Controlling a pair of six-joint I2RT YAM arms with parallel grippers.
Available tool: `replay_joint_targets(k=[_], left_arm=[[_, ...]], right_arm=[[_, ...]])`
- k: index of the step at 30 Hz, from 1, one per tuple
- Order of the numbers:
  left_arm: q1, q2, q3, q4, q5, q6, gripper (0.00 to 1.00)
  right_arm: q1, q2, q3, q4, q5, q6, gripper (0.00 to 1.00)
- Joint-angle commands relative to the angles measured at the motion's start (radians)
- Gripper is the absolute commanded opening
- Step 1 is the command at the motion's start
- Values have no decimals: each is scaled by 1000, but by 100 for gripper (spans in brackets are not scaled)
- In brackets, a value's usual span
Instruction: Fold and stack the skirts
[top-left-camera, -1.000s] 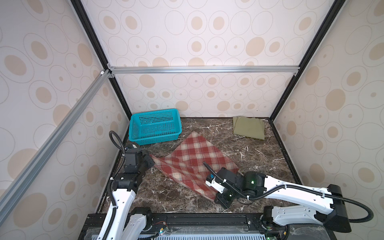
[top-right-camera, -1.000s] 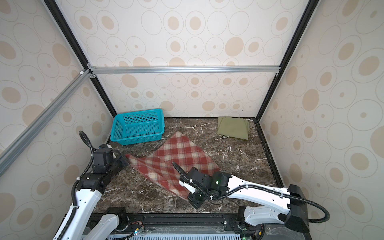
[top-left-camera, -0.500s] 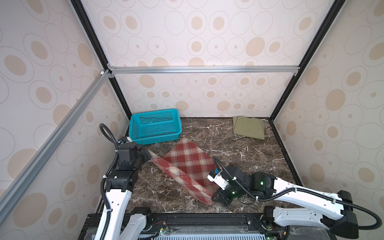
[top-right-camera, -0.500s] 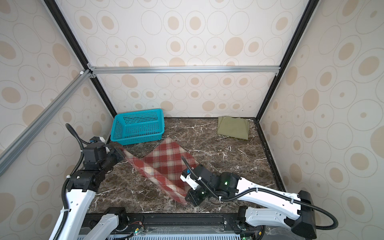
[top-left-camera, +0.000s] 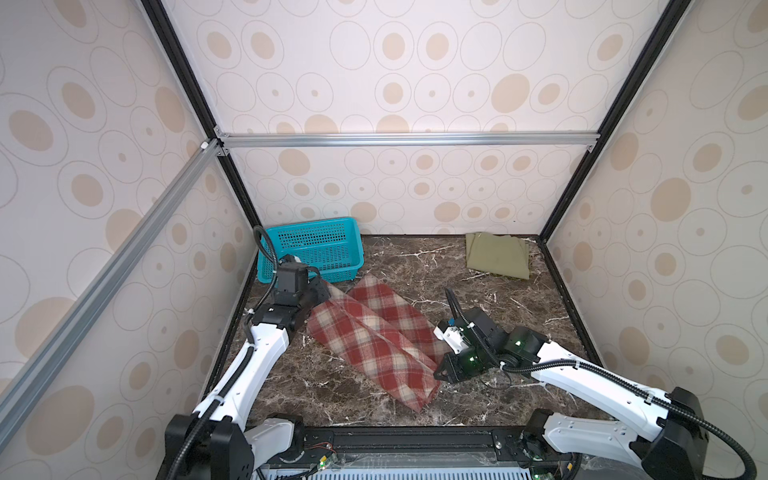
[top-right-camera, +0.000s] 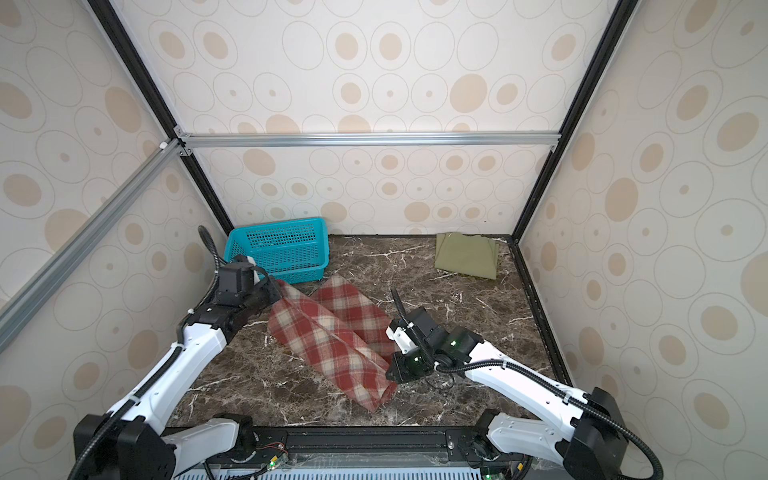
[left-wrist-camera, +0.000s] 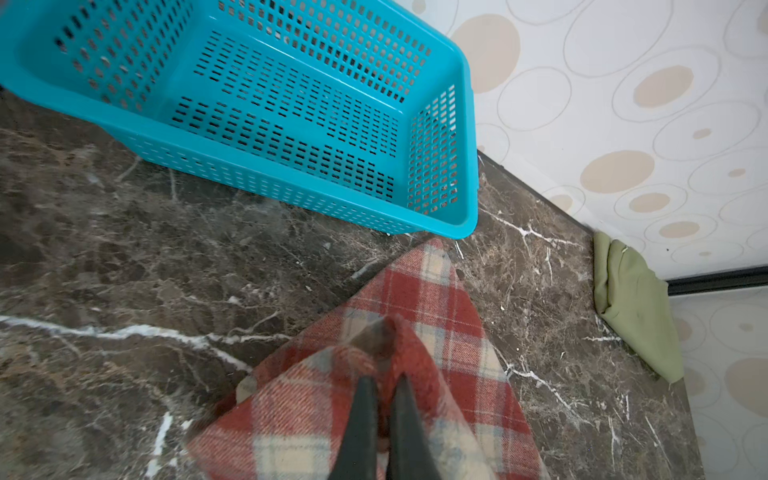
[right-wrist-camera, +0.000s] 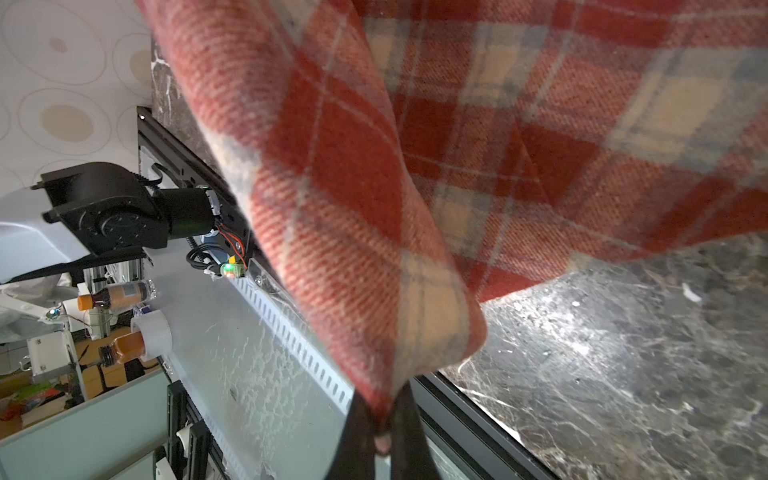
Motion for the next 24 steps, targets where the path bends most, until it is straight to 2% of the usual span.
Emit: replay_joint_targets(k=[1,10,24], left_arm=[[-26,59,60,87,-26,1,0],[-59,220,124,156,-23,-1,0],[-83,374,198,204,-26,-1,0]], right_arm=[[-36,9,-14,-71,5,14,0],[-161,10,-44,-118,16,12,0],[-188,82,8,-150,72,-19,0]])
